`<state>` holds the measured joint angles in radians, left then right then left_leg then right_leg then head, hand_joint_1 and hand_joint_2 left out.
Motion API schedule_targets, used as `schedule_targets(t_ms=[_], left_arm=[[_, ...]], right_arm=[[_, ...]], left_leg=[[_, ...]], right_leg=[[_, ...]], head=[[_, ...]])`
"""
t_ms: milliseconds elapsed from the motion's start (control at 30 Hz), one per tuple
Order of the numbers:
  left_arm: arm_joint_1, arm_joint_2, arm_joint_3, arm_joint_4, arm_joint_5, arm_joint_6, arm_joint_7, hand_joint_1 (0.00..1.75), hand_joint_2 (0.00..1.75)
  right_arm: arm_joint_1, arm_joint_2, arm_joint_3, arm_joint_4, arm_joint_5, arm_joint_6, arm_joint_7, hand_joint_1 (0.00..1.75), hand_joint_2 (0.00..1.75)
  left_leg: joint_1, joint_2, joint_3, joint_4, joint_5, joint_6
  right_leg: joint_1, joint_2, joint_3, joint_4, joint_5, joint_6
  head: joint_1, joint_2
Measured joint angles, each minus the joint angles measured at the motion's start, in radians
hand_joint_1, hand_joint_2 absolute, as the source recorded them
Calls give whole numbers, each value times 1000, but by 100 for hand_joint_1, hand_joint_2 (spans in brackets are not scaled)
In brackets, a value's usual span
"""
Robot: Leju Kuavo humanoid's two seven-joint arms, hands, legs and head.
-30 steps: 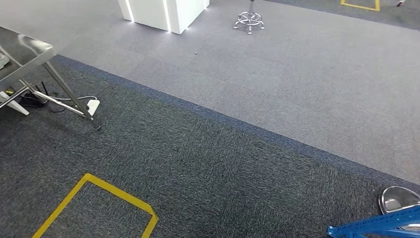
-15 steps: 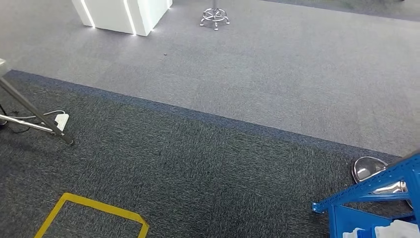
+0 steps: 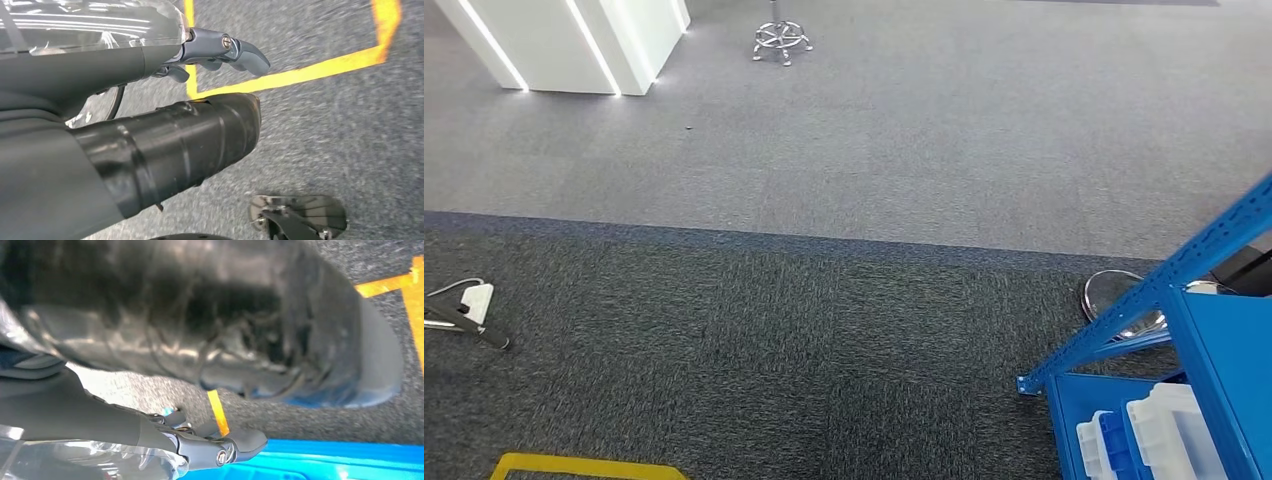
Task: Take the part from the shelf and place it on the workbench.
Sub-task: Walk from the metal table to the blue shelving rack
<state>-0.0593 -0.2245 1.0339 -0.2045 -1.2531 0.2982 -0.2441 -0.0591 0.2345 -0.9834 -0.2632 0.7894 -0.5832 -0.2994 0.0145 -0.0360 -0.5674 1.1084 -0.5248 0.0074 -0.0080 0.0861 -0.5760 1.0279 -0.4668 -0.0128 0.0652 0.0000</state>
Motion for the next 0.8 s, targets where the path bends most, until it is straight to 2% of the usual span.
schedule_targets(t_ms=[33, 67, 133, 167, 233, 267, 300, 333, 367, 400, 433, 467, 533, 567, 600, 633, 667, 733, 800], left_arm=[[0, 1, 0, 0, -3, 0, 2, 0, 0], [0, 2, 0, 0, -6, 0, 3, 0, 0], [-2, 3, -1, 0, -12, 0, 2, 0, 0], [-3, 3, -1, 0, -13, 0, 1, 0, 0], [-4, 4, -1, 0, -14, 0, -3, 0, 0], [-3, 4, -1, 0, -14, 0, -4, 0, 0], [-1, 4, -1, 0, -14, 0, -5, 0, 0], [0, 4, -1, 0, -14, 0, -5, 0, 0], [1, 4, -1, 0, -14, -1, -4, 0, 0], [0, 4, -1, 0, -14, -1, -3, 0, 0], [0, 4, -1, 0, -13, -1, -2, 0, 0], [-1, 3, -1, 0, -13, -2, -1, 0, 0], [-1, 3, -1, 0, -11, -2, 1, 0, 0], [-1, 3, -1, 0, -11, -3, 2, 0, 0], [-3, 3, -1, 0, -11, -3, 2, 0, 0], [-5, 3, -1, 0, -11, -3, 2, 0, 0], [-7, 3, -1, 0, -11, -3, 2, 0, 0], [-9, 3, -1, 0, -9, -4, -1, 0, 0], [-6, 3, 0, 0, -7, -5, -4, 0, 0]], right_arm=[[-1, 0, 3, 2, 8, 1, 4, 0, 0], [-1, 0, 6, 4, 15, 2, 8, 0, 0], [0, 0, 11, 7, 26, 5, 14, 0, 0], [2, 0, 14, 9, 30, 6, 15, 0, 0], [2, 0, 19, 11, 36, 6, 16, 0, 0], [0, 0, 22, 12, 38, 7, 17, 0, 0], [-1, 0, 25, 14, 40, 8, 19, 0, 0], [-2, 0, 28, 15, 43, 8, 21, 0, 0], [-2, 0, 30, 16, 46, 9, 22, 0, 0], [-1, 0, 32, 18, 49, 9, 24, 0, 0], [0, 0, 34, 19, 51, 10, 25, 0, 0], [1, 0, 36, 20, 53, 10, 25, 0, 0], [0, 0, 39, 20, 55, 13, 21, 0, 0], [-1, 0, 41, 20, 56, 15, 17, 0, 0], [-1, 0, 43, 20, 57, 17, 14, 0, 0], [0, 0, 45, 20, 58, 18, 10, 0, 0], [1, 0, 46, 20, 57, 17, 4, 0, 0], [1, 0, 46, 20, 48, 14, -9, 0, 0], [-2, 0, 44, 20, 37, 11, -19, 0, 0]], left_leg=[[1, -19, 17, -47, 18, 2], [0, -32, 25, -73, 25, 5], [-1, -21, 29, -81, 26, 14], [-1, -9, 31, -86, 31, 21], [1, 15, 35, -97, 40, 36], [-1, 28, 35, -100, 41, 41], [-3, 41, 34, -101, 41, 44], [-4, 56, 34, -101, 40, 45], [-5, 70, 34, -100, 39, 45], [-6, 84, 35, -100, 37, 44], [-6, 95, 37, -100, 35, 43], [-6, 106, 40, -100, 33, 41], [-10, 125, 47, -99, 26, 31], [-12, 134, 51, -98, 22, 26], [-13, 142, 54, -99, 19, 20], [-13, 150, 58, -100, 18, 15], [-12, 148, 61, -98, 14, 9], [-9, 108, 49, -56, -20, 0], [-6, 58, -4, 61, -86, -4]], right_leg=[[0, 12, -3, 3, 0, 5], [0, 23, -6, 4, 0, 10], [-2, 43, -12, 2, 5, 24], [-3, 36, -14, 5, 3, 28], [-2, -12, -36, 50, -28, 36], [-2, -44, -61, 104, -60, 39], [-3, -63, -92, 169, -93, 42], [-4, -71, -121, 230, -118, 45], [-5, -76, -139, 267, -127, 48], [-6, -79, -136, 266, -115, 48], [-6, -84, -114, 226, -88, 48], [-5, -98, -75, 157, -54, 45], [4, -136, -9, 34, -13, 34], [9, -147, 6, 3, -8, 28], [13, -146, 7, -4, -10, 23], [13, -135, 6, -6, -9, 18], [11, -125, 8, -10, -7, 13], [4, -105, 13, -19, -1, 1], [2, -86, 15, -21, 2, -7]], head=[[0, 0], [0, 0], [0, 0], [0, 0], [1, 0], [2, 0], [2, 0], [2, 0], [2, 0], [2, 0], [2, 0], [2, 0], [2, 0], [1, 0], [1, 0], [1, 0], [1, 0], [1, 0], [1, 0]])
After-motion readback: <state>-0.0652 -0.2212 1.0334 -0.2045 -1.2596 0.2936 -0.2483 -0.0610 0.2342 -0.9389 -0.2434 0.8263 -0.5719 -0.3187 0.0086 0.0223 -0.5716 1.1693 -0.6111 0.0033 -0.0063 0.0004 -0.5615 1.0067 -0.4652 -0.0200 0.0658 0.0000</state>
